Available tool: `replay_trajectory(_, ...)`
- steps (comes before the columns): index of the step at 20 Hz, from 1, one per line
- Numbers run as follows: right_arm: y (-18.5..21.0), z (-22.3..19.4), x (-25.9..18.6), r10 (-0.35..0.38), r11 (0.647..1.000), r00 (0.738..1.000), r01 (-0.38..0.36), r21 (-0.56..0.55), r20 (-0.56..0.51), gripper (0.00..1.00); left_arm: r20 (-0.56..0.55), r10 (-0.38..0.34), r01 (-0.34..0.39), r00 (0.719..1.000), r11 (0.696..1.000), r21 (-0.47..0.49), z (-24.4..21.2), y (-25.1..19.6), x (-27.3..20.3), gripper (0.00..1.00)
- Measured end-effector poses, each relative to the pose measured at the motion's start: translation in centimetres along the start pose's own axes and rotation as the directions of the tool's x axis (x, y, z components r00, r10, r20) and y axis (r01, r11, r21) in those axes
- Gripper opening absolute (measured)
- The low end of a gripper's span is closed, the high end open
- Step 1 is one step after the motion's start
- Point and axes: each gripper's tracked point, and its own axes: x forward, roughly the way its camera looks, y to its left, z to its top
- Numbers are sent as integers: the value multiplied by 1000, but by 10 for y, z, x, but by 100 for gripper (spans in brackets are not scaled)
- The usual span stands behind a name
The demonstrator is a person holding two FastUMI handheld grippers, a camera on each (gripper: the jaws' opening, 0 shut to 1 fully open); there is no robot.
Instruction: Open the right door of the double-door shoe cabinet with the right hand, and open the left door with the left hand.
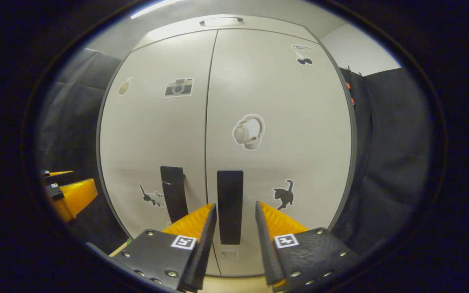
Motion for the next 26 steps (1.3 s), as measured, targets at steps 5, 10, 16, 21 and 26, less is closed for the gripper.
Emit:
replay_trajectory(5,7,-8,15,20,999,1000,-20,-27,-16,53,-13,22,-22,1000,1000,-3,-5,7,0,96)
replay_trajectory(10,9,-9,19,-11,999,1000,11,-44,3,33,-18,37,-37,999,999,-3,-7,10,-4,96)
replay_trajectory(16,7,-11,17,26,999,1000,-26,-20,-3,18,-29,26,-26,999,1000,-6,-10,3,-15,96)
replay_trajectory(21,4,-11,-2,87,996,996,-87,5,-1,18,-30,27,-27,999,1000,2,-11,0,-29,96)
replay_trajectory(26,-8,-12,-31,160,987,987,-160,19,-3,18,-36,19,-19,999,1000,-5,-13,-6,-39,96)
